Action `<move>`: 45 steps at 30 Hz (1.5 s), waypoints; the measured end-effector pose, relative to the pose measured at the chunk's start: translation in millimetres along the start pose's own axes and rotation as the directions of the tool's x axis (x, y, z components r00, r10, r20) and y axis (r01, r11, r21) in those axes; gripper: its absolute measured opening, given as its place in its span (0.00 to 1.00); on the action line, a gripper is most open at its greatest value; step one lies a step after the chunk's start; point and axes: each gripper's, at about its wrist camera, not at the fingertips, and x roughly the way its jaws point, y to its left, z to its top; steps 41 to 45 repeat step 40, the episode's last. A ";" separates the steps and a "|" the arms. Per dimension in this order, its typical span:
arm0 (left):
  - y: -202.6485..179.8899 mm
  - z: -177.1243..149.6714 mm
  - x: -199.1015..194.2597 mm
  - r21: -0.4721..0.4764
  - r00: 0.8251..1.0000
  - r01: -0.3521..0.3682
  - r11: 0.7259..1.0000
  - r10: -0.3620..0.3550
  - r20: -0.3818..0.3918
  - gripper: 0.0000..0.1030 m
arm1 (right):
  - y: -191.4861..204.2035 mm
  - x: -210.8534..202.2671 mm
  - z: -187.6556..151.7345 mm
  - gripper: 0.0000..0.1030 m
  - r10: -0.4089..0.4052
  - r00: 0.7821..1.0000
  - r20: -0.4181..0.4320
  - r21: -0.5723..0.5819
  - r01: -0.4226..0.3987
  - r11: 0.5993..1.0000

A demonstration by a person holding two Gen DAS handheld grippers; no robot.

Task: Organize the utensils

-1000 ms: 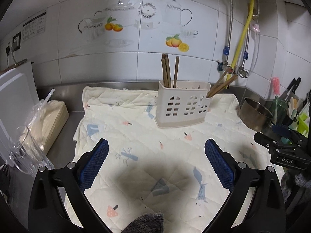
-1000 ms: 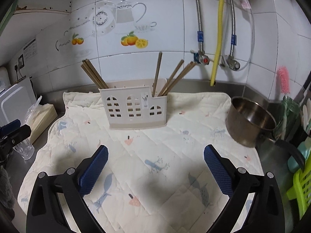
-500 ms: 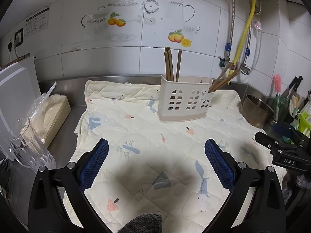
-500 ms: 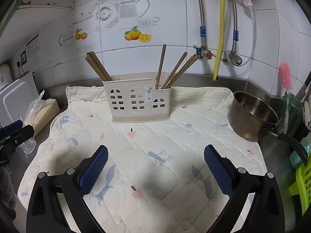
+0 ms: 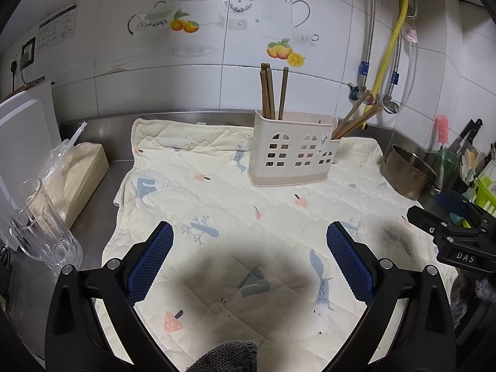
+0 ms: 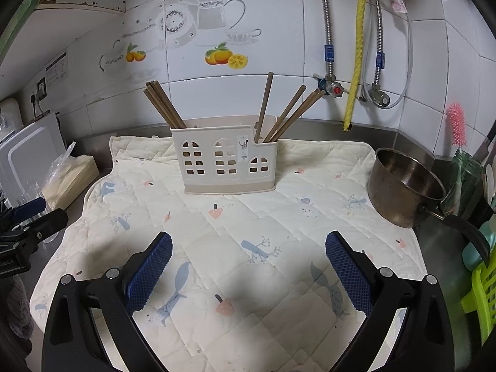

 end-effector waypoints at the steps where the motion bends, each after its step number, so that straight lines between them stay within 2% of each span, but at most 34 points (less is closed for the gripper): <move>1: -0.1 -0.2 0.0 -0.001 1.000 0.000 1.000 0.000 -0.001 0.95 | 0.0 0.6 -0.4 0.93 0.000 1.000 -0.002 0.001 0.000 1.000; 45: -4.6 -5.3 0.7 -0.005 1.000 0.029 1.000 -0.029 -0.009 0.95 | 2.7 4.2 -4.8 0.93 0.011 1.000 -0.014 -0.001 -0.011 1.000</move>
